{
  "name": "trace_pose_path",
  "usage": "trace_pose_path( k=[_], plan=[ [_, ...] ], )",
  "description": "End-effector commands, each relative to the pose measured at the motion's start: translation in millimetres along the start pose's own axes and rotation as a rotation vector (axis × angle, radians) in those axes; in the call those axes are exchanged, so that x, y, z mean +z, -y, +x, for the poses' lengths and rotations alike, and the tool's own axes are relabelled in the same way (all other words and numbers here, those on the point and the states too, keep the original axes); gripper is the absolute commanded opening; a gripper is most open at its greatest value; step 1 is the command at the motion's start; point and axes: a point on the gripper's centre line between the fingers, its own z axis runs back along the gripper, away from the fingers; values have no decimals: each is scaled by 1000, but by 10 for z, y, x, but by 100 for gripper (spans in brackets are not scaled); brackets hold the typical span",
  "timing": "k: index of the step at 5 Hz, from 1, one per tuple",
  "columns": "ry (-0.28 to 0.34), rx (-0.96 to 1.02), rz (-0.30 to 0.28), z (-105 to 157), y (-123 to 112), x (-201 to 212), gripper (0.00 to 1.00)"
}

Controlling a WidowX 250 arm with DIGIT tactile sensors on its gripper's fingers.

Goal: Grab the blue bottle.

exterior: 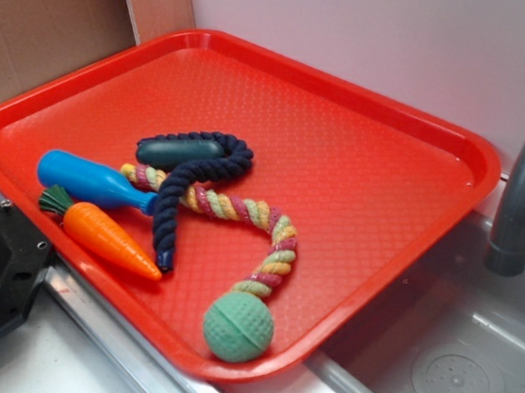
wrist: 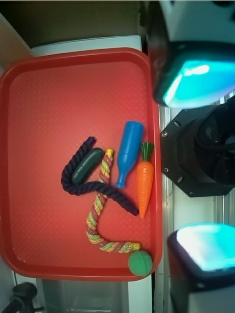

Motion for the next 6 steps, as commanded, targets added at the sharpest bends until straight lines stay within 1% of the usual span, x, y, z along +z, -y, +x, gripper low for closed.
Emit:
trace_pose_path(
  k=[1,2,3,4,5,6],
  plan=[
    [0,0,0,0,0,0,100],
    [-59,-194,-79,11,-134,-373,100],
    [-66,-341,-47,57,-228,-723,100],
    [-80,-408,-49,160,-284,-1057,100],
    [-63,-448,-45,204,-347,-1346,100],
    [-61,-454,-75,232,-415,-1618,100]
  ],
)
